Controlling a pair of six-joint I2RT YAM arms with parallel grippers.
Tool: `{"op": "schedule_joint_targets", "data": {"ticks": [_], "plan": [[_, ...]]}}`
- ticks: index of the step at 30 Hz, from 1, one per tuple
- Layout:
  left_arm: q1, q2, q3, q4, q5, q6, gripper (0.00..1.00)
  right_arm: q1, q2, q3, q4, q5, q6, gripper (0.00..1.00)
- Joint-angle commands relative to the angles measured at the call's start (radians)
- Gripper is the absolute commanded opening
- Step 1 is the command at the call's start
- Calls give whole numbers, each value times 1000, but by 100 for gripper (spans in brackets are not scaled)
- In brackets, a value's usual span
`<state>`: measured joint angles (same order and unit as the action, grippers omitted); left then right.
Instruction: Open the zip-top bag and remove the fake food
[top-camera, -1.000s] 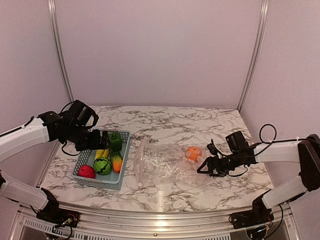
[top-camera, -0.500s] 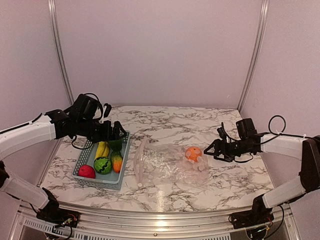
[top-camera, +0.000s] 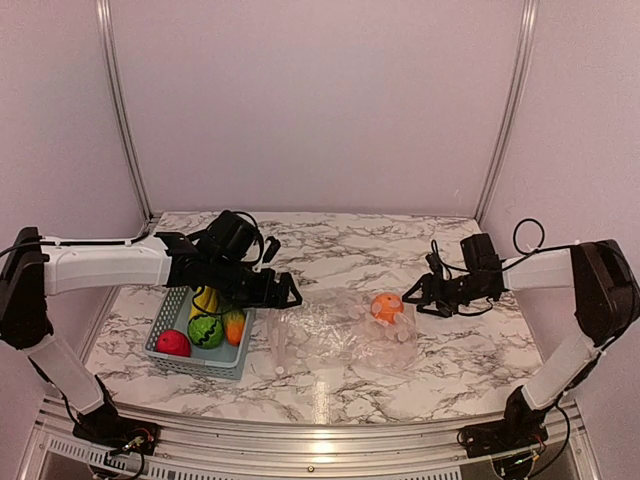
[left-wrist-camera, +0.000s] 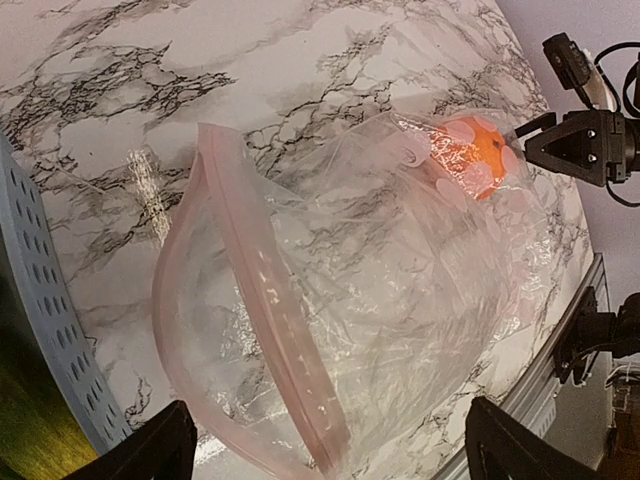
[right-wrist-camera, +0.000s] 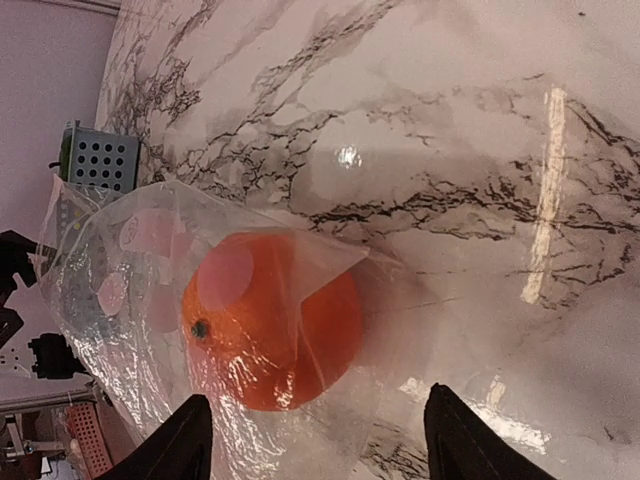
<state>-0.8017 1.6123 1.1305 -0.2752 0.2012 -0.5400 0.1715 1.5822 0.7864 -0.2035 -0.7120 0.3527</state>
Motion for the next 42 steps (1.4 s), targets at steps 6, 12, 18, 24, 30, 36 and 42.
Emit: {"op": "schedule_joint_targets", "data": {"ticks": [6, 12, 18, 24, 30, 36, 42], "plan": [[6, -70, -83, 84, -15, -72, 92, 7, 78, 3, 109, -44, 21, 56], [44, -120, -149, 81, -35, -108, 88, 7, 110, -7, 101, -27, -9, 32], [27, -57, -136, 90, -5, -109, 73, 8, 136, -20, 113, -33, -18, 12], [-16, 59, -79, 114, 32, -120, 56, 16, 137, -38, 122, -44, -19, 4], [-49, 149, -23, 231, 85, -128, 48, 57, 140, -55, 135, -26, -17, 0], [-50, 123, -96, 422, 143, -169, 44, 90, 147, -63, 132, 16, -21, 0], [-27, -21, -136, 362, 126, -97, 51, 90, 146, -53, 98, 39, -45, 0]]}}
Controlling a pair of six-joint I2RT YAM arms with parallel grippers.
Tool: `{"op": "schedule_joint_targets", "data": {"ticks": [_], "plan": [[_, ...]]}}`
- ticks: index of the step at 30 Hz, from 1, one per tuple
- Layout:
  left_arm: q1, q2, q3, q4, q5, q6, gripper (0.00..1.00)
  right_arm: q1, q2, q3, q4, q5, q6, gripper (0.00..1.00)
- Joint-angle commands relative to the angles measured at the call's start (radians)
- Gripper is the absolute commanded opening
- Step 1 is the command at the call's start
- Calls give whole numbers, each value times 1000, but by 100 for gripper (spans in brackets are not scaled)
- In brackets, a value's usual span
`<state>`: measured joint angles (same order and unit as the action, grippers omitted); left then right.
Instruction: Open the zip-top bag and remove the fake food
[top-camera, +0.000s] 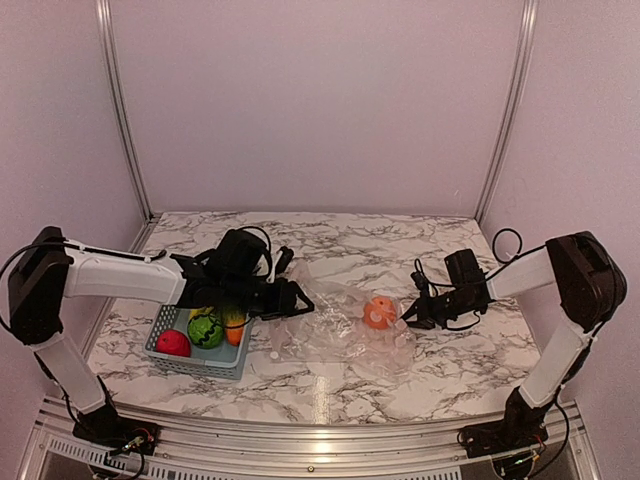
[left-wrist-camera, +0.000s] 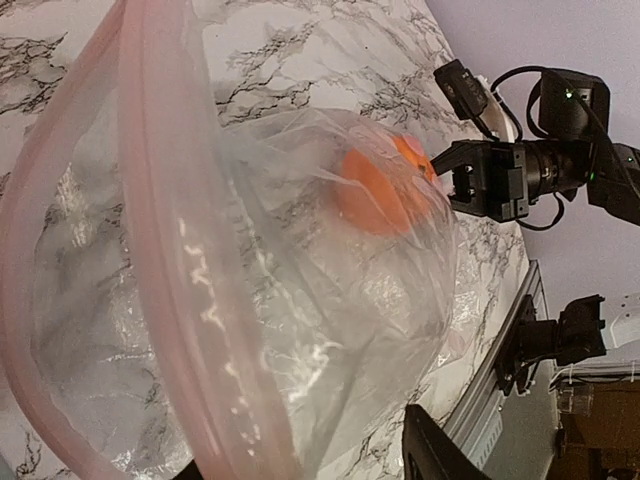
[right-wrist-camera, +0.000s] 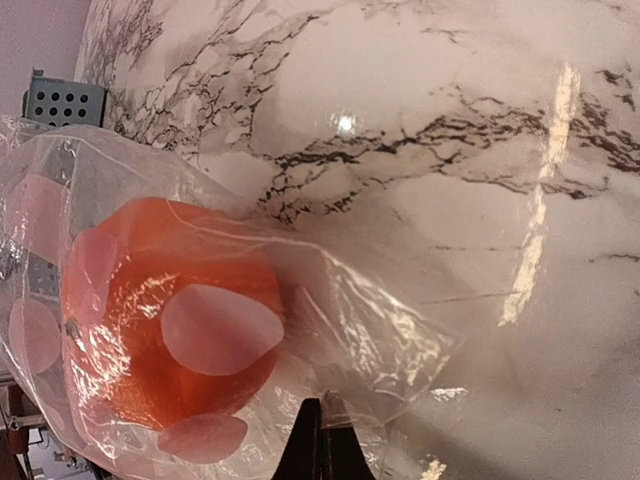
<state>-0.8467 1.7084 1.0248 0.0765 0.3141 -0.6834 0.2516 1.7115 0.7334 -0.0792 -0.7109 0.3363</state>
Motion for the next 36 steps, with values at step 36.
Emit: {"op": "schedule_joint_targets", "data": {"ticks": [36], "plan": [[-18, 195, 101, 157, 121, -48, 25, 82, 138, 54, -80, 101, -73, 0]]}}
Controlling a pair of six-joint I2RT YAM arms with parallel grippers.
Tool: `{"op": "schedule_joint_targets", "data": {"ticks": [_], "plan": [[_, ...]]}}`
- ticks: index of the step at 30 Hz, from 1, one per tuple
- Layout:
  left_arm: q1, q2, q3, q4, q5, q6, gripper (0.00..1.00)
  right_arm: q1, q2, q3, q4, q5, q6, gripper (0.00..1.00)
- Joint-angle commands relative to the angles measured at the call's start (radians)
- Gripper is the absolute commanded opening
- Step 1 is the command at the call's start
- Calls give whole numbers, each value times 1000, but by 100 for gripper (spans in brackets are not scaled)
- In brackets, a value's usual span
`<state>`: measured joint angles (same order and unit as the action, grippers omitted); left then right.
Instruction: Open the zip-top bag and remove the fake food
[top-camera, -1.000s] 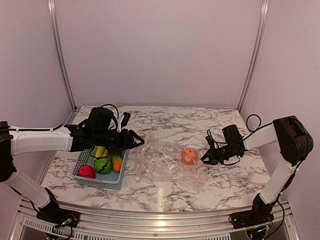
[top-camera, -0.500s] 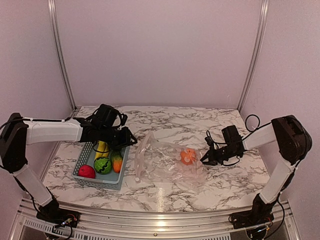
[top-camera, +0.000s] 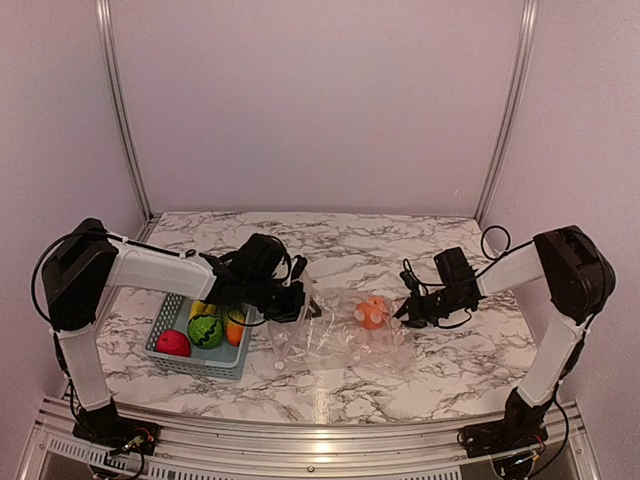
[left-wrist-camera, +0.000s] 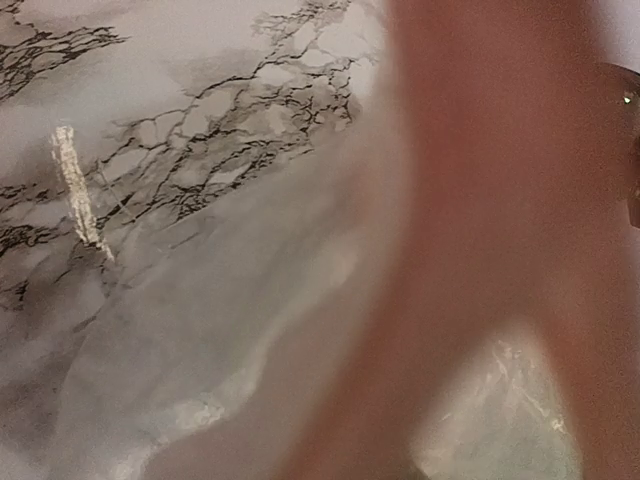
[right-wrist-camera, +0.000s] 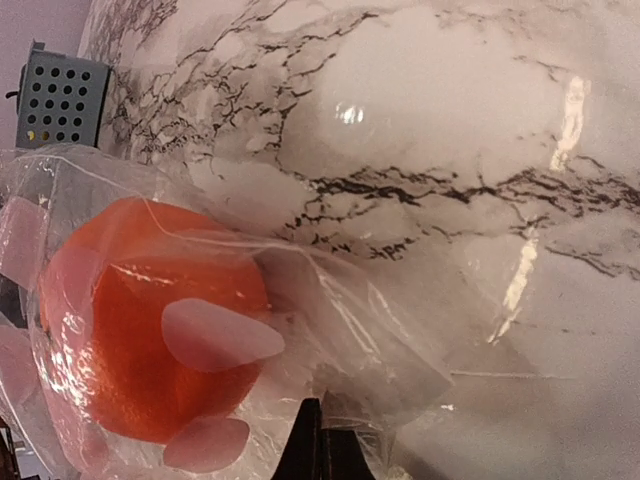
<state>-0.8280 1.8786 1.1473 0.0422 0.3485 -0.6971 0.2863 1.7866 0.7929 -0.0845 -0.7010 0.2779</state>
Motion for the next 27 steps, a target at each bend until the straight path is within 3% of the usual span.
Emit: {"op": "schedule_joint_targets", "data": {"ticks": [1, 4, 14, 21, 27], "plan": [[-43, 39, -41, 255, 106, -59, 25, 52, 68, -7, -74, 97, -10, 0], [-55, 100, -65, 406, 143, -128, 28, 67, 74, -19, -63, 106, 8, 0], [-99, 259, 12, 553, 161, -163, 33, 140, 66, -52, -40, 103, 57, 0], [-118, 278, 14, 626, 133, -185, 61, 185, 45, -66, -24, 83, 76, 0], [-118, 261, 10, 624, 85, -180, 76, 242, 29, -51, -46, 59, 50, 0]]}}
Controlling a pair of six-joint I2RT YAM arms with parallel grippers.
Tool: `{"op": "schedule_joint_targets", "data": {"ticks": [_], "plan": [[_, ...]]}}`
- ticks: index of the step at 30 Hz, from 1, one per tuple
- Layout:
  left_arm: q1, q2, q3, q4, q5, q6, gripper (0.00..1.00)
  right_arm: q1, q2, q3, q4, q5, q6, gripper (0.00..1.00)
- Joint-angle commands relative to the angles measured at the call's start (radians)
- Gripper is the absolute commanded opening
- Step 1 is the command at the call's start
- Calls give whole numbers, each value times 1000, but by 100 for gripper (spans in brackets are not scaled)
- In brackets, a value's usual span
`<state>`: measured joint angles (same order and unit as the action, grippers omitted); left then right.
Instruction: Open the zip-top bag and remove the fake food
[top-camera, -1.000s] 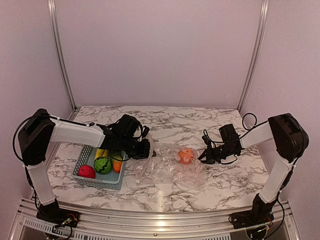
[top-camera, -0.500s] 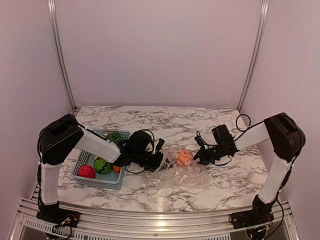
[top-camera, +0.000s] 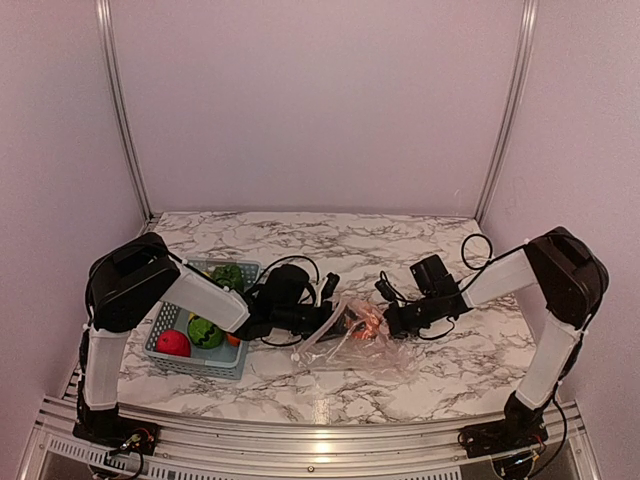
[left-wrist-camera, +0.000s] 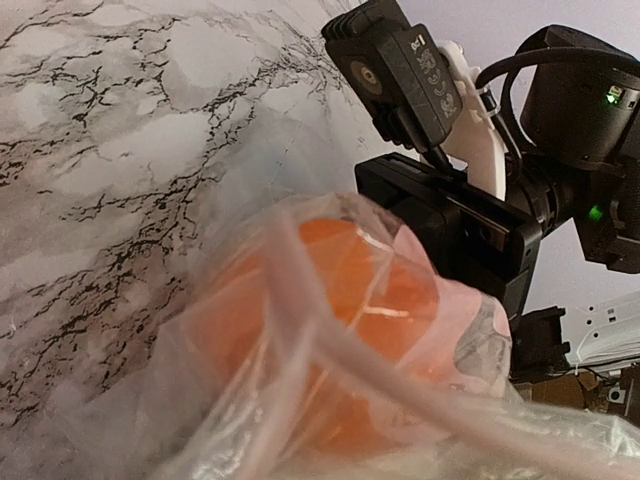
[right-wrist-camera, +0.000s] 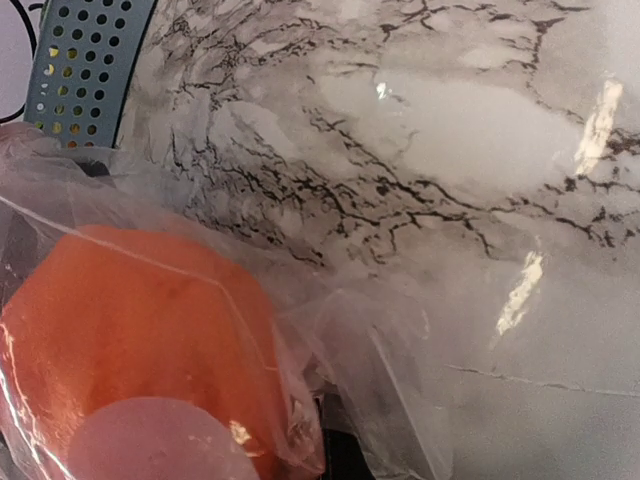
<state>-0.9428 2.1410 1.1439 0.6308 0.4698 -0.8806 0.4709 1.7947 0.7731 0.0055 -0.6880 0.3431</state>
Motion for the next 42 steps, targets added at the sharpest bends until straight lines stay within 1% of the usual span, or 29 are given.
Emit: {"op": "schedule_joint_targets", "data": {"ticks": [1, 4, 9, 13, 16, 17, 19, 22, 24, 30, 37, 40, 42], "plan": [[-4, 2, 21, 22, -41, 6, 78, 67, 18, -29, -140, 40, -21, 0], [-5, 18, 43, -9, -44, 10, 81, 91, 1, -21, -132, 10, -27, 0], [-13, 43, 91, -82, -32, 37, 83, 102, -21, -2, -94, -40, -20, 0], [-13, 50, 108, -112, -23, 42, 89, 103, -37, 17, -89, -67, -31, 0], [-12, 49, 129, -194, -34, 72, 92, 102, -63, 10, -94, -66, -55, 0], [-9, 47, 133, -235, -42, 80, 91, 102, -73, 5, -97, -64, -62, 0], [0, 43, 135, -285, -49, 85, 86, 101, -95, -2, -107, -46, -72, 0], [24, 4, 81, -281, -57, 76, 77, 88, -127, -23, -113, -15, -63, 0], [37, -31, 42, -288, -54, 87, 75, 69, -147, -47, -110, 3, -44, 0], [64, -105, -34, -345, -59, 131, 77, -31, -245, -145, -47, 1, 54, 0], [75, -147, -82, -393, -77, 148, 83, -105, -348, -191, -73, 67, 73, 0], [76, -160, -91, -418, -92, 161, 83, -127, -383, -205, -81, 82, 79, 0], [80, -165, -94, -431, -106, 165, 80, -132, -397, -210, -81, 82, 84, 0]]}}
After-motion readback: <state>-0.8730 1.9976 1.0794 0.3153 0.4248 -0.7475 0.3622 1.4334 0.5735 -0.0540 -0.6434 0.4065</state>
